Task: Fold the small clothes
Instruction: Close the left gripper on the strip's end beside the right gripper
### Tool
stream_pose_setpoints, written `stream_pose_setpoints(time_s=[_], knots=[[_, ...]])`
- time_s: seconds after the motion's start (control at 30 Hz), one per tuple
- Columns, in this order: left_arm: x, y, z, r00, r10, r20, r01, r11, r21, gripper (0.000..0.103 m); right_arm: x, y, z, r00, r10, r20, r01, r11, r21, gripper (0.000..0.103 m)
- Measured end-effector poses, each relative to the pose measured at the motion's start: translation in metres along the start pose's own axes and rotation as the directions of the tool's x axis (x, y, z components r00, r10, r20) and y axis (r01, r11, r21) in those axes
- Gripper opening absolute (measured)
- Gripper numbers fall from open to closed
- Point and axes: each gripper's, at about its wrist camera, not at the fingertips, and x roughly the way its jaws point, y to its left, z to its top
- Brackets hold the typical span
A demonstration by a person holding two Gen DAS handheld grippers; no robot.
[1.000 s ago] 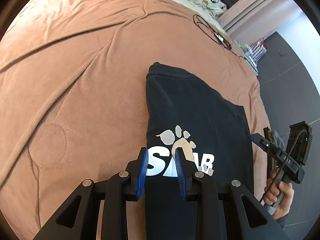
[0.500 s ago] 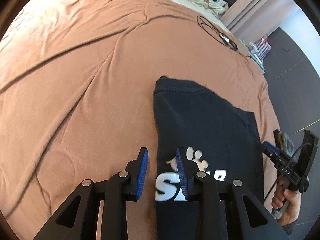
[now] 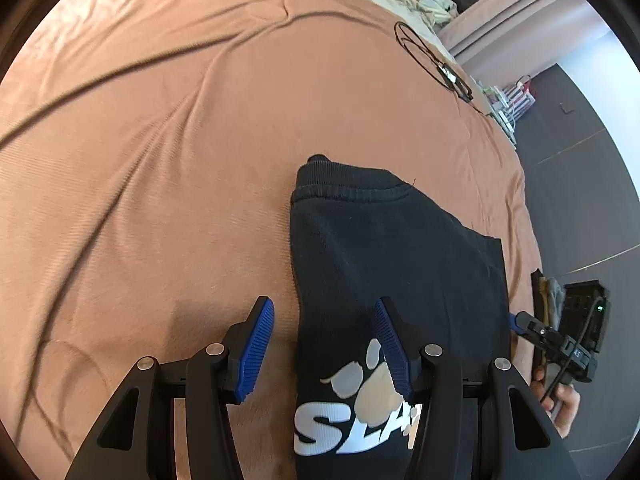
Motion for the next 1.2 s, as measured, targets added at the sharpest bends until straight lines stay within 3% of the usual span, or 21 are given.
stream_pose_setpoints(time_s=[0.23,0.33,0.43,0.53,0.67,0.7,0.8,0.9,1.07,1.2], knots=[[0.014,0.004,0.015,0.997,-0.075,-0.014,0.075,0.997,-0.014,0.054,0.002,-0.033,0.012,0.988,0.157,-0.003,-0.156,0.985,0.074,0.068],[0.020,0.008,0.024,0.994,-0.111,-0.016,0.110,0.993,-0.037,0.049,0.010,-0.042,0.015,0.974,0.224,-0.005,-0.223,0.971,0.081,0.068],[0.024,0.012,0.032,0.990,-0.141,-0.018,0.139,0.988,-0.061,0.042,0.020,-0.050,0.018,0.963,0.270,-0.014,-0.269,0.960,0.078,0.058],[0.028,0.016,0.039,0.985,-0.172,-0.013,0.170,0.982,-0.084,0.040,0.030,-0.060,0.017,0.967,0.252,-0.028,-0.249,0.965,0.084,0.043],[0.031,0.016,0.043,0.981,-0.196,-0.003,0.195,0.977,-0.085,0.039,0.031,-0.057,0.018,0.973,0.229,-0.037,-0.227,0.972,0.061,0.041],[0.033,0.016,0.044,0.979,-0.201,0.000,0.201,0.976,-0.084,0.039,0.030,-0.056,0.018,0.977,0.210,-0.039,-0.209,0.977,0.045,0.034],[0.035,0.013,0.045,0.983,-0.185,0.003,0.185,0.980,-0.077,0.022,0.028,-0.051,0.016,0.987,0.156,-0.042,-0.155,0.987,0.035,0.017],[0.027,0.010,0.043,0.982,-0.190,0.024,0.191,0.980,-0.061,0.011,0.020,-0.048,0.015,0.991,0.129,-0.027,-0.129,0.992,0.011,0.013],[0.005,0.000,0.039,0.976,-0.207,0.072,0.209,0.978,-0.023,0.010,0.001,-0.021,0.013,0.997,0.074,0.025,-0.073,0.996,-0.049,0.012],[-0.017,-0.010,0.034,0.971,-0.217,0.105,0.218,0.976,0.005,0.010,-0.013,-0.001,0.010,0.993,0.087,0.077,-0.080,0.993,-0.086,0.011]])
